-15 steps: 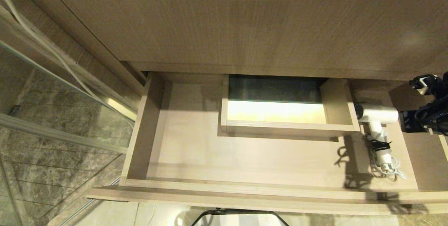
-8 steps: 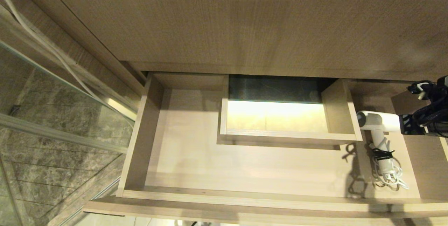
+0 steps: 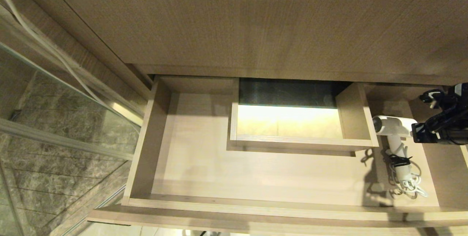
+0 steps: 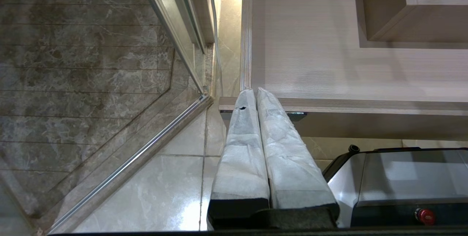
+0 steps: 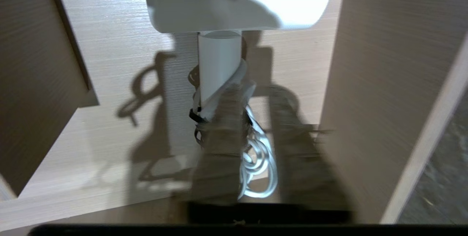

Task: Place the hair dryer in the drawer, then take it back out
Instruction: Pull open the drawer, then take the hairdryer out

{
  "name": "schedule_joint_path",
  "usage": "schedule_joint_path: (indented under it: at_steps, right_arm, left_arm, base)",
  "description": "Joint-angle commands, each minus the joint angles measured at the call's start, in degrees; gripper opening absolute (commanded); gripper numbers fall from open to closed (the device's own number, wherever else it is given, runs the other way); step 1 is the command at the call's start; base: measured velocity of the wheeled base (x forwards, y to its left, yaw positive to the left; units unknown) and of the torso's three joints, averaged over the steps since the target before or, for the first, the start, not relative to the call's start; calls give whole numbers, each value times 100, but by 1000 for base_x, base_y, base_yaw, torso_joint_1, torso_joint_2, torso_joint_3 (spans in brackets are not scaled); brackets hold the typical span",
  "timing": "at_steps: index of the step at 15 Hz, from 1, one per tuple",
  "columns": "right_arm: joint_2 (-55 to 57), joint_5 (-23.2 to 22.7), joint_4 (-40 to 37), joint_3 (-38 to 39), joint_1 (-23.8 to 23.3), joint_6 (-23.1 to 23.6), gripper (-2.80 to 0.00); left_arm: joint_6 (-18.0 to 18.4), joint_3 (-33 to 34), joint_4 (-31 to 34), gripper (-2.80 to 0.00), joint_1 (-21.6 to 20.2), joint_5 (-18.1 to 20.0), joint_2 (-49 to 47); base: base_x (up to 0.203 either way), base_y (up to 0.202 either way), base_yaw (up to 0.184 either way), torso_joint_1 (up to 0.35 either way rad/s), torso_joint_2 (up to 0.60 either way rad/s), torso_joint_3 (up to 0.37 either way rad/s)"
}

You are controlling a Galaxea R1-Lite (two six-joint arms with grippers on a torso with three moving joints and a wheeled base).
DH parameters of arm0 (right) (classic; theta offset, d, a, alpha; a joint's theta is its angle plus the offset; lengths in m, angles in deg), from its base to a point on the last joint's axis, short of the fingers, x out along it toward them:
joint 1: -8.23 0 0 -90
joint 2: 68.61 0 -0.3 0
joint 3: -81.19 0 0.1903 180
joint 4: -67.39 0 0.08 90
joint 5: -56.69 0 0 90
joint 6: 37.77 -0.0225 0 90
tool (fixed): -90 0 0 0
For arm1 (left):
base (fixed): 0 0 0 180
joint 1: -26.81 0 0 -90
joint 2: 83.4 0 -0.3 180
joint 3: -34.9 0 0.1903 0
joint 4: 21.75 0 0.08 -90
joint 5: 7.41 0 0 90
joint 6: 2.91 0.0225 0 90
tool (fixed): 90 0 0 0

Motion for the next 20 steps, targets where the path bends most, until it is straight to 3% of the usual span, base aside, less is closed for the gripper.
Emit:
schedule_joint_path:
  at_steps: [1, 4, 7, 20]
  right_arm:
    - [141, -135, 14, -32, -26, 11, 0]
    - [201, -527, 15, -24, -95, 192, 0]
    - [394, -1301, -41, -18, -259, 219, 0]
    - [1949, -1384, -96, -1357, -297, 429, 0]
  left_arm:
    - [2, 9, -1, -280, -1, 4, 0]
    - [2, 5, -1, -280, -1, 4, 0]
    - [2, 8, -1, -280, 6, 4, 0]
    - [2, 3, -1, -280, -1, 4, 0]
  base:
    - [0, 0, 0, 0, 0, 0]
    - [0, 0, 0, 0, 0, 0]
    - [0, 0, 0, 0, 0, 0]
    - [0, 0, 0, 0, 0, 0]
